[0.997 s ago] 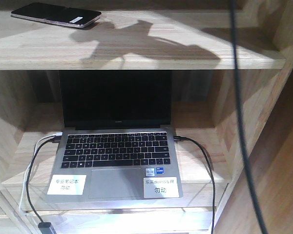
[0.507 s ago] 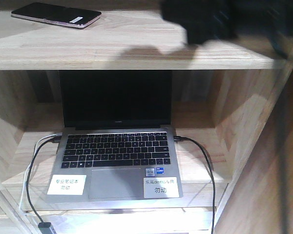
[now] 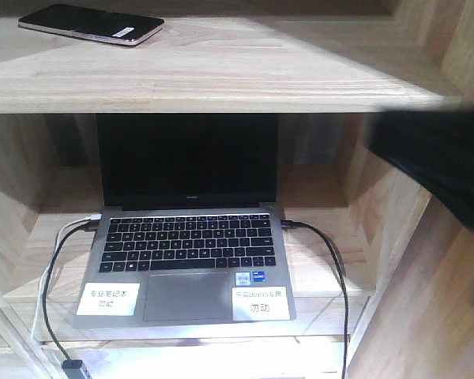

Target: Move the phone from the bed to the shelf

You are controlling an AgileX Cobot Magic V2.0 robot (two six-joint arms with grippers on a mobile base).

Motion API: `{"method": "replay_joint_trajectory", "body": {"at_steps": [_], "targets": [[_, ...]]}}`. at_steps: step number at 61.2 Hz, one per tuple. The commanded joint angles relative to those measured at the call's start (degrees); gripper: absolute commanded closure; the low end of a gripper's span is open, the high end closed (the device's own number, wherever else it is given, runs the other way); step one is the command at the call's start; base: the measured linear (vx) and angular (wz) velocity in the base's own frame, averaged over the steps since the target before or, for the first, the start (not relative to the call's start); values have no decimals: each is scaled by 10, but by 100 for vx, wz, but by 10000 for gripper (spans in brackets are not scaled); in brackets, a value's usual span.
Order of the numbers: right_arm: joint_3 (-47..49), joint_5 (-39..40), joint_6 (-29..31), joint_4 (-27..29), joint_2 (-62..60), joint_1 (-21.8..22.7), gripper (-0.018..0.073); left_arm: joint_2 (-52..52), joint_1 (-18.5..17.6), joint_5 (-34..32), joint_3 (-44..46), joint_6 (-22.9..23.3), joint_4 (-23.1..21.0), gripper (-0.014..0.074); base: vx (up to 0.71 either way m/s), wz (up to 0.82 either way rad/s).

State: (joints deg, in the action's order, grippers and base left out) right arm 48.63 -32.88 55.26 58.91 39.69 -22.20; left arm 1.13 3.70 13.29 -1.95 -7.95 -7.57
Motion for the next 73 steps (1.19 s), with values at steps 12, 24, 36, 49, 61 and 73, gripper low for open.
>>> {"method": "replay_joint_trajectory", "body": {"at_steps": [12, 24, 36, 49, 61, 73], "targets": [[-68, 35, 5, 24, -105, 3, 564, 3, 1, -42, -1, 2, -4, 596, 0, 0], [-92, 30, 5, 27, -131, 3, 564, 3, 1, -42, -1, 2, -4, 596, 0, 0], [-92, 30, 5, 33, -132, 3, 564, 3, 1, -42, -1, 2, -4, 596, 0, 0], [-92, 32, 5, 33, -132, 3, 564, 3, 1, -42, -1, 2, -4, 596, 0, 0], [-92, 34, 7, 33, -132, 3, 564, 3, 1, -42, -1, 2, -4, 596, 0, 0], [-92, 37, 7, 33, -132, 3, 564, 3, 1, -42, -1, 2, -4, 596, 0, 0]]}}
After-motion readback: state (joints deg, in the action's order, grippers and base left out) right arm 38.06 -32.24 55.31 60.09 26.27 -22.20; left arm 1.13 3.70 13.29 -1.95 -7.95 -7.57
